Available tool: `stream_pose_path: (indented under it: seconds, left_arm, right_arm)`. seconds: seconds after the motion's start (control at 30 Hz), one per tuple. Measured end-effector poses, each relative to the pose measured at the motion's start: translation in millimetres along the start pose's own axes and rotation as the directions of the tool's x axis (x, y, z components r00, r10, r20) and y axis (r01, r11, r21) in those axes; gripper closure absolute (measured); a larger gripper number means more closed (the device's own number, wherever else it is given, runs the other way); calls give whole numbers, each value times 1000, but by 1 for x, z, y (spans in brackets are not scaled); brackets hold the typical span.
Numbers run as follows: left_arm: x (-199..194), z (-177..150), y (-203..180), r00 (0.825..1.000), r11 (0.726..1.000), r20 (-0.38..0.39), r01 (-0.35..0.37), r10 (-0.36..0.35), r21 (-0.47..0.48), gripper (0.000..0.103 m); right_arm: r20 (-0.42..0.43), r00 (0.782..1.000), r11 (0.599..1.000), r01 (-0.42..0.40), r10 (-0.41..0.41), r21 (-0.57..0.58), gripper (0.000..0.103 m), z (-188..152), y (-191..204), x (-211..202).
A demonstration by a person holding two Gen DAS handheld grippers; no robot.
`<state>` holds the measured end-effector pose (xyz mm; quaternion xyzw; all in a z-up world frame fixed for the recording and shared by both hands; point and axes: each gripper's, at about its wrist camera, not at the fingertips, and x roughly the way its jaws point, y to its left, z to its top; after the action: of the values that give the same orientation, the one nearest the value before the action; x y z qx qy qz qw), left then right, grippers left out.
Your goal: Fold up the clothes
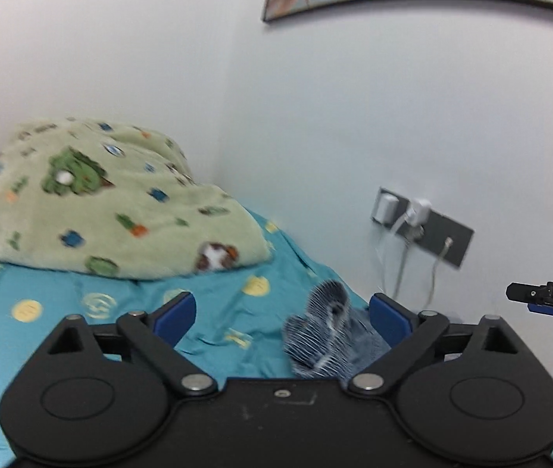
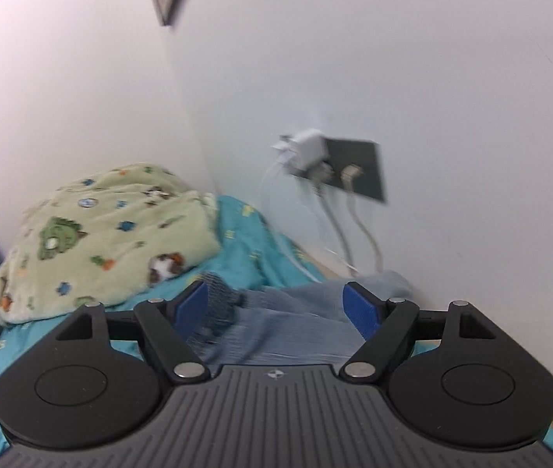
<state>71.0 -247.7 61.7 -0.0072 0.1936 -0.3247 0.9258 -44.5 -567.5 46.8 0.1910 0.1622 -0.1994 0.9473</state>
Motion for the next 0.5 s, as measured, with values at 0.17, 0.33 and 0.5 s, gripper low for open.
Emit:
stream_pose_path:
  seconds: [0.17,0.33,0.5]
  left_arm:
    - [-49,14,23,998,998,38,-59,58,10,6]
    - [-96,17,46,990,992,72,-124,124,2,4]
    - [-139,17,71,977,982,99,-190,190,-14,3]
  right_arm:
    - [8,997,996,-78,78,-52,24,6,44,-15]
    - [11,988,983,-155,157,-102,24,12,88,-29]
    - [-2,967,956,-252,255,-148,24,6,140,-42]
